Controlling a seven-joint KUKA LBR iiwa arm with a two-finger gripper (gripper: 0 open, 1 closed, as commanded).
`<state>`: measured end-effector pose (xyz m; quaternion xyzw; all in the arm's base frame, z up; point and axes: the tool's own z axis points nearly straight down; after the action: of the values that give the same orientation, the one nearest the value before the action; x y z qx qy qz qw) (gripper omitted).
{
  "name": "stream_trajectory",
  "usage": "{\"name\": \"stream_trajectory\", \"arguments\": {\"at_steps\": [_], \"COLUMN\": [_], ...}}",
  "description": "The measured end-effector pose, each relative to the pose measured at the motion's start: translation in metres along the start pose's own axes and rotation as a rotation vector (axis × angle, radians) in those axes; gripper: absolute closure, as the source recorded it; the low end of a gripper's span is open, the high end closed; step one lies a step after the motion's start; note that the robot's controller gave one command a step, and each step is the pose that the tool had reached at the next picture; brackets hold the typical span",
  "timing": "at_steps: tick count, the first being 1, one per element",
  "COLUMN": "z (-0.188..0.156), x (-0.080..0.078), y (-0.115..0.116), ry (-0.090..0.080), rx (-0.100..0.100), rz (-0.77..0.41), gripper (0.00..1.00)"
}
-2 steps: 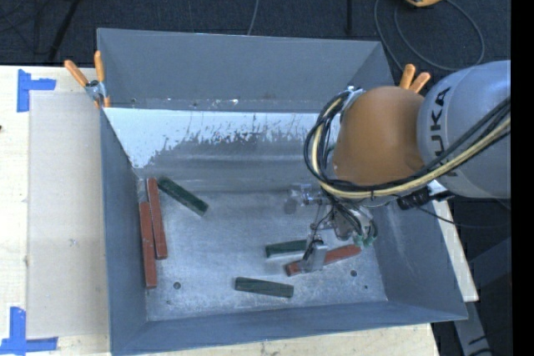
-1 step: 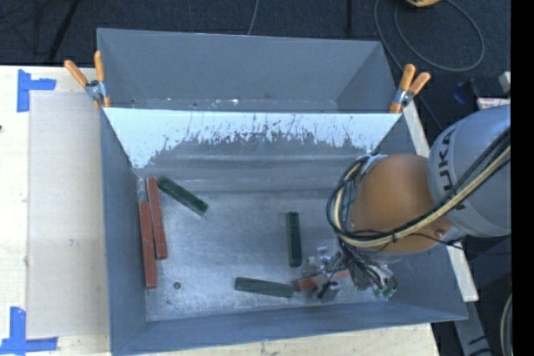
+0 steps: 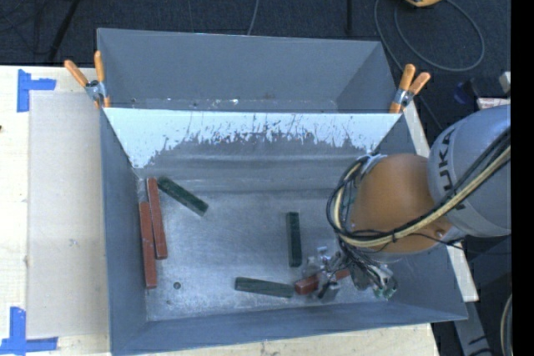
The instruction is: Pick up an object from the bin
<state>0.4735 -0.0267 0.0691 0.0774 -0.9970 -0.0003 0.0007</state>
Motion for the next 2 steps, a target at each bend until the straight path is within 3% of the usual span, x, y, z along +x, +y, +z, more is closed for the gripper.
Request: {"name": "stream_trajectory", "arguments": {"at_steps": [1, 2], "z": [-0.1459, -0.1457], "x": [-0.0336, -0.0333], "y": [0.02, 0.0198], "ry": [-0.003, -0.002], "rx": [0.0, 0.0], "rz": [-0.049, -0.048], "gripper": [1.0, 0.0]}}
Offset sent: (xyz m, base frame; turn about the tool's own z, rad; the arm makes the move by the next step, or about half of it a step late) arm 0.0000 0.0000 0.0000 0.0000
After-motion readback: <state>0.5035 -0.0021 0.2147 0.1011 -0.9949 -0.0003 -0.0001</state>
